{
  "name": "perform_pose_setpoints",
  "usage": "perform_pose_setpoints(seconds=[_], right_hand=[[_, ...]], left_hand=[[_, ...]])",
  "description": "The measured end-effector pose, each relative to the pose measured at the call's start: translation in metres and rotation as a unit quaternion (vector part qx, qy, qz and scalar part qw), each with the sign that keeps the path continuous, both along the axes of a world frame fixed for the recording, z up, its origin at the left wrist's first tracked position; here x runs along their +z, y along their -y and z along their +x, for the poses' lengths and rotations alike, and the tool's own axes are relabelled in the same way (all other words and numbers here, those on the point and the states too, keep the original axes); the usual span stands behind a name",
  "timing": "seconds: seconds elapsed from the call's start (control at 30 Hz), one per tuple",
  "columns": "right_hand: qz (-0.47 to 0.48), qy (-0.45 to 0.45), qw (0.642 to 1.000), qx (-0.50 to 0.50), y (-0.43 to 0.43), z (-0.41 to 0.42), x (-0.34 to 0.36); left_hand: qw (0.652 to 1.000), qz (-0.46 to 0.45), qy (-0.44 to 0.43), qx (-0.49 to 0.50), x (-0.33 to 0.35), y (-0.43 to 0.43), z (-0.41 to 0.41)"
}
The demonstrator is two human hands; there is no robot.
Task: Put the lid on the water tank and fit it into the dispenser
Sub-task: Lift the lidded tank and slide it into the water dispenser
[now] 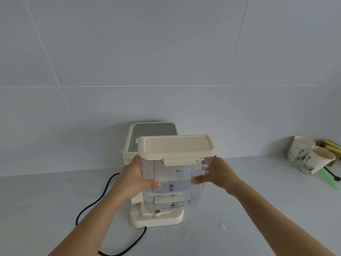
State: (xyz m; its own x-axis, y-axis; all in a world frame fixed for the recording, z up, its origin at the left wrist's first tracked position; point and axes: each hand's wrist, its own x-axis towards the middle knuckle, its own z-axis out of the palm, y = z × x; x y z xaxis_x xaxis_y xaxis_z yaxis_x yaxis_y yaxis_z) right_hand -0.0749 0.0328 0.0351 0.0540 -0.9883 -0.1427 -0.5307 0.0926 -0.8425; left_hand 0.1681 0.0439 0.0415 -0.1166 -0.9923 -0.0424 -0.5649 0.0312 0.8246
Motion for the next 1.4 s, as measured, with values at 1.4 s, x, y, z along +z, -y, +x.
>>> perform_pose_setpoints(seconds=[1.4], right_hand=[[0.019, 0.052, 0.998, 0.009, 0.019, 0.058, -0.059]], left_hand=[[0.996, 0.068, -0.037, 0.047, -0.054, 0.021, 0.047]])
